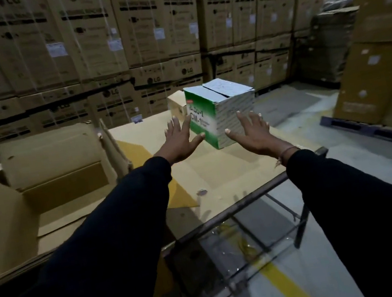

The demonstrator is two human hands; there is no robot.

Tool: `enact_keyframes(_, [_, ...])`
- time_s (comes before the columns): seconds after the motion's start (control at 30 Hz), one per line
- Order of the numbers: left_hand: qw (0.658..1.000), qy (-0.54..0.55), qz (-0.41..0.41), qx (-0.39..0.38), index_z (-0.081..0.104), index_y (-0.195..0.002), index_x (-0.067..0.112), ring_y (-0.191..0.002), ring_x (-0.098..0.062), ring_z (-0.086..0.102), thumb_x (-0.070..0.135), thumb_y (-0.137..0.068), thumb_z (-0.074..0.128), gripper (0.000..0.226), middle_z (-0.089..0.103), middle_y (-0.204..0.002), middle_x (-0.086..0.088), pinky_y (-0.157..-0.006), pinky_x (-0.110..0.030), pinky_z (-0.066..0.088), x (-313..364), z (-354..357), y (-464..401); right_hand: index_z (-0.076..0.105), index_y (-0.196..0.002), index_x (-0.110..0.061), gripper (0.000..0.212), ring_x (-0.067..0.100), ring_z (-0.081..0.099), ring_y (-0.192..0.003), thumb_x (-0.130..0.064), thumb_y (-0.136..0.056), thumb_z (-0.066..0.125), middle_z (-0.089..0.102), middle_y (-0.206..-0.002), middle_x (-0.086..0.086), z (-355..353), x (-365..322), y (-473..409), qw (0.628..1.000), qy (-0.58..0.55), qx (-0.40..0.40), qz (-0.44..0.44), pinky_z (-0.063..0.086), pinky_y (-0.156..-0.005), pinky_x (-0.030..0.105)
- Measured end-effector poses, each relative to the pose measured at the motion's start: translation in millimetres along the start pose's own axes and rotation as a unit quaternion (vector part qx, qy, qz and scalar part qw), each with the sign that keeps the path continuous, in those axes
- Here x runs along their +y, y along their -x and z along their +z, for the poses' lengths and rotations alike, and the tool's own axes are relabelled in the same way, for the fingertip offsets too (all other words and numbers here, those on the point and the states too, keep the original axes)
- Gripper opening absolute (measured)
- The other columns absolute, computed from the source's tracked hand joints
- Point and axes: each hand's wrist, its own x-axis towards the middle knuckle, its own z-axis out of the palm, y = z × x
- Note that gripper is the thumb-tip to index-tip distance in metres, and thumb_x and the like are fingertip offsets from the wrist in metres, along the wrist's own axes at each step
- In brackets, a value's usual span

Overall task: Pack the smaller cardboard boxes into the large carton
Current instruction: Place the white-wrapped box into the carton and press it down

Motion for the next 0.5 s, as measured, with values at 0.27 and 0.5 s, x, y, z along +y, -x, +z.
enact_keyframes(0.27, [0.992, 0.114, -0.045, 0.022, -0.001, -0.165, 0.017, -0.155, -0.04, -0.015, 0.056, -0.104, 0.042, 0.084, -0.011, -0.169, -0.022, -0.125, -0.053, -0.003, 23, 64, -146, 0.009, -0.168, -0.03, 0.088, 0.032, -0.017, -0.159, -0.072, -0.099, 0.043, -0.008, -0.174, 0.014, 5, 69, -81, 0.999, -0.035, -0.006, 0.027, -0.003, -0.128, 0.05])
enact_keyframes(0.5, [0.988, 0.148, -0.053, -0.003, -0.002, -0.164, 0.014, -0.156, -0.036, -0.015, 0.058, -0.104, 0.04, 0.085, -0.01, -0.168, -0.023, -0.126, -0.052, -0.001, 5, 101, -272, 0.01, -0.168, -0.029, 0.087, 0.029, -0.017, -0.159, -0.071, -0.1, 0.044, -0.009, -0.174, 0.011, -3, 126, -198, 0.997, -0.055, -0.012, 0.044, -0.001, -0.126, 0.049])
